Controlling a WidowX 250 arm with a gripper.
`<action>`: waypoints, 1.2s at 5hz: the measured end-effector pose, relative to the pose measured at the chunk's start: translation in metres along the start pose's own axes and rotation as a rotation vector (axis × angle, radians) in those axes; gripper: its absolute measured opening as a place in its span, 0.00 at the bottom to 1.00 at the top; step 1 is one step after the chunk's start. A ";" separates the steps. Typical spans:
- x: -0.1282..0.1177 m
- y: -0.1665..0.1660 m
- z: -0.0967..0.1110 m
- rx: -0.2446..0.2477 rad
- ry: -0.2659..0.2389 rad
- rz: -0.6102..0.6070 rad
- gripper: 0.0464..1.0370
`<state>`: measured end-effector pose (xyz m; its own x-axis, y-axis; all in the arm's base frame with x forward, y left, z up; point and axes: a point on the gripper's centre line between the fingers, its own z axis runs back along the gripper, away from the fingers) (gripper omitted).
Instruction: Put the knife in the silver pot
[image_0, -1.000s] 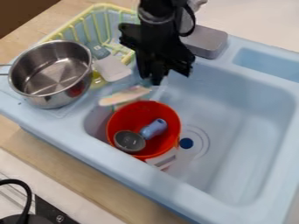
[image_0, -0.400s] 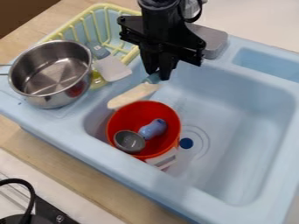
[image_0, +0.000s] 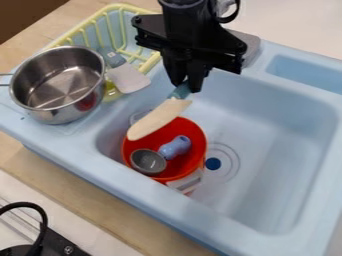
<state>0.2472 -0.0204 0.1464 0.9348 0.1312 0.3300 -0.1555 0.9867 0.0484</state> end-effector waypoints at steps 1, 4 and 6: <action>0.000 0.001 0.013 -0.006 -0.040 0.011 0.11; 0.014 0.036 0.021 0.116 -0.119 0.067 0.11; 0.011 0.082 0.037 0.235 -0.193 0.187 0.11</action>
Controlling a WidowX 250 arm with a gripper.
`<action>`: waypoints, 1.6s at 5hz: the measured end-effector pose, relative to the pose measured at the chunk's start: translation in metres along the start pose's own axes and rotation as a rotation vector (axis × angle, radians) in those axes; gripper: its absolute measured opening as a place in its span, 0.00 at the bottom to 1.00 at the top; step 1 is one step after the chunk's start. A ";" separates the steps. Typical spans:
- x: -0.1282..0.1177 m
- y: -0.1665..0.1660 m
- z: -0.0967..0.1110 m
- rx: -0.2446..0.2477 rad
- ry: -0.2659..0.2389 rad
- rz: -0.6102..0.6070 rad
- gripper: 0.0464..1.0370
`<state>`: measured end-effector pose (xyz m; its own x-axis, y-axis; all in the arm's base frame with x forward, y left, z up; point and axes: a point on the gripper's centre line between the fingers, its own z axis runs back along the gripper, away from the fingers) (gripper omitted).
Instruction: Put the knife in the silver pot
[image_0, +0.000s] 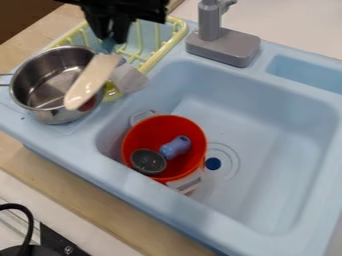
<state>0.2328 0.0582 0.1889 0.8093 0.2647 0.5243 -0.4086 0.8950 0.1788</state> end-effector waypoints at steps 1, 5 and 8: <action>0.001 0.022 -0.004 0.043 0.016 0.051 0.11; -0.004 0.050 -0.024 0.072 0.087 0.143 0.37; -0.001 0.047 -0.013 0.067 0.055 0.136 0.96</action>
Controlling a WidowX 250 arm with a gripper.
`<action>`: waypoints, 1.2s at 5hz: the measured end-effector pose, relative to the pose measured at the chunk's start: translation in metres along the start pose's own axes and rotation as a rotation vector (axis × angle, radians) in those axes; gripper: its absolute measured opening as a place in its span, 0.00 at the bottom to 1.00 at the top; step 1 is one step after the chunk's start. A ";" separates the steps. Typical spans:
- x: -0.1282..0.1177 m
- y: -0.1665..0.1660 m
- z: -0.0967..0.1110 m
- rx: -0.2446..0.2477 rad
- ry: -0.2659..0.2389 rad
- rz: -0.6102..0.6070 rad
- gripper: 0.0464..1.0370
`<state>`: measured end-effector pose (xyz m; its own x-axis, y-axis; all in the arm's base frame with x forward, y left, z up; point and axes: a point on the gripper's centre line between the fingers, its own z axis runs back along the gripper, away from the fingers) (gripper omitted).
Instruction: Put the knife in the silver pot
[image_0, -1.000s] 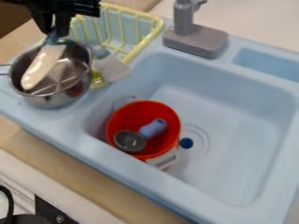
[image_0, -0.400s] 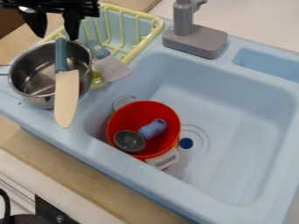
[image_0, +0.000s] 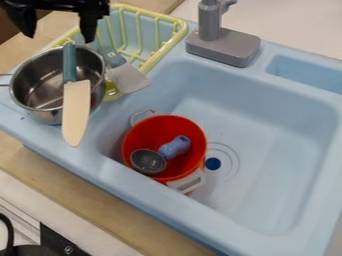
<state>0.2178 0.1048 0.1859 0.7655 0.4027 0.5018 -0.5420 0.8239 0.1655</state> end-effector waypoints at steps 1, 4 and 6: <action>0.004 -0.016 0.008 -0.062 -0.013 -0.033 0.96; -0.033 -0.105 0.006 -0.332 0.019 -0.402 0.96; -0.057 -0.143 0.017 -0.431 -0.010 -0.568 0.96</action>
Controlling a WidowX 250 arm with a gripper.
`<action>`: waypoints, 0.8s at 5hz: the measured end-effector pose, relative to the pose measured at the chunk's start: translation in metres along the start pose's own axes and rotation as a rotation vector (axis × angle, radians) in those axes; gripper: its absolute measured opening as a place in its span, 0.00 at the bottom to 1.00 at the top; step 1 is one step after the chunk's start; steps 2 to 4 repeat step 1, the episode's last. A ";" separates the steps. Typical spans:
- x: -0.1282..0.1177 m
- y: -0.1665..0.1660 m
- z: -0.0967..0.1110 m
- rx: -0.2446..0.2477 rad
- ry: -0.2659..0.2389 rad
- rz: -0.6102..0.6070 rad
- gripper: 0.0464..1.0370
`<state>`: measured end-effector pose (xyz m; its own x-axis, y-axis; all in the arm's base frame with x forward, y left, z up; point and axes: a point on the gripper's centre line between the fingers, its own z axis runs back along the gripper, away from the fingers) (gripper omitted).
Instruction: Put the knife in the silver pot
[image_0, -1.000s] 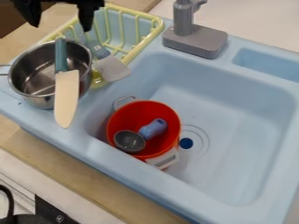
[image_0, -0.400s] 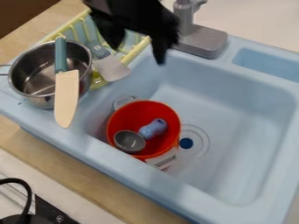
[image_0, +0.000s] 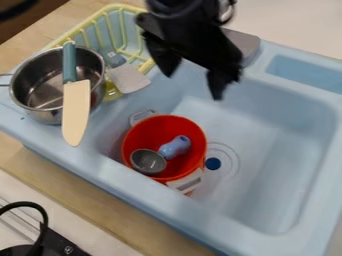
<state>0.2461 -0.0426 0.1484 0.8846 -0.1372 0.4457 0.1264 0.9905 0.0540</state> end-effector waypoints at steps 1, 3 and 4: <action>-0.006 -0.021 -0.009 -0.046 0.022 -0.076 0.96; -0.006 -0.021 -0.009 -0.046 0.022 -0.076 0.96; -0.006 -0.021 -0.009 -0.046 0.022 -0.076 0.96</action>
